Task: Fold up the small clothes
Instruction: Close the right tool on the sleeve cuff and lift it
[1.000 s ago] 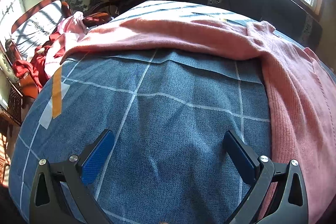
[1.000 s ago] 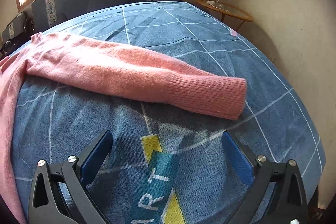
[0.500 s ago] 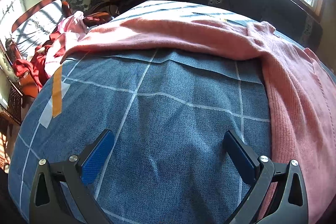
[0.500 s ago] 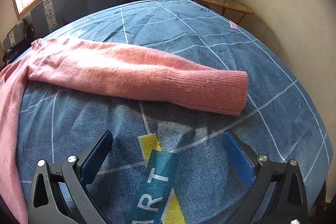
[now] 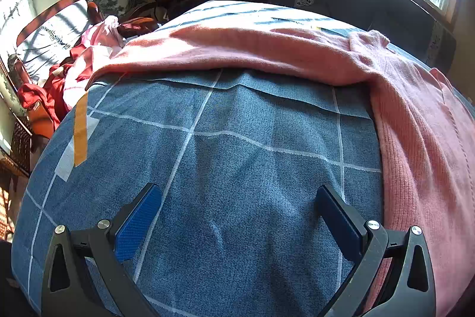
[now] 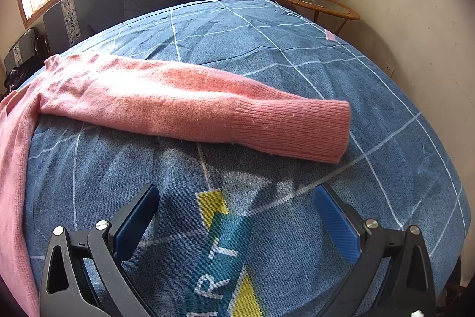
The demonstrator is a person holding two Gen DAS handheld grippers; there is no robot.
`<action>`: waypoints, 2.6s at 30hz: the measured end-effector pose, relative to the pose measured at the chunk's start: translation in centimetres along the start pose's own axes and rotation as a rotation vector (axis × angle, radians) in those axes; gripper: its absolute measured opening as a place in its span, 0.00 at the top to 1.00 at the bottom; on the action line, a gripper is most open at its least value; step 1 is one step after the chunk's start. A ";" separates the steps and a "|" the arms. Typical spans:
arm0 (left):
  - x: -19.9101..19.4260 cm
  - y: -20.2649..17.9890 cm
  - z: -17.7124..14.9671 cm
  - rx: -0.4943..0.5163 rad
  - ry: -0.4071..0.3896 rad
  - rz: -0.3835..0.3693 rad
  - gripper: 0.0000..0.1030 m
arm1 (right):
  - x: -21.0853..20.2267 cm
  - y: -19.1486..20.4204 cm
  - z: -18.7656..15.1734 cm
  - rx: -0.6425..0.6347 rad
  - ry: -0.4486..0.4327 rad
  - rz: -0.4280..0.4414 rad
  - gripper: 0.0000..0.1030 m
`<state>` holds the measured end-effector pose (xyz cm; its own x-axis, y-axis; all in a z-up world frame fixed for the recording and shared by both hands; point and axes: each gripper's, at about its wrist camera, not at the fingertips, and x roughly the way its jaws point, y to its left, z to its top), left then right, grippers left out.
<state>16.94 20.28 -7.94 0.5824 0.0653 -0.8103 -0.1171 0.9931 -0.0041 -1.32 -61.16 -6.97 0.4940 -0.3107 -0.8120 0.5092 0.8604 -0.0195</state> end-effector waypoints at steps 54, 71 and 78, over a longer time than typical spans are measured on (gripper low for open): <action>0.0 0.0 -0.1 -0.002 -0.002 0.000 0.00 | 0.0 0.1 0.0 0.000 0.000 0.001 0.00; 0.0 0.0 -0.1 -0.004 -0.002 0.001 0.00 | 0.1 0.0 0.1 -0.001 0.030 0.006 0.00; 0.0 0.0 -0.1 -0.004 -0.002 0.001 0.00 | -0.4 -5.4 0.7 0.408 0.088 0.501 0.00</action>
<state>16.88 20.28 -7.99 0.5840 0.0661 -0.8090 -0.1207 0.9927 -0.0060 -3.81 -65.97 -6.11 0.6901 0.1372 -0.7106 0.4675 0.6649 0.5825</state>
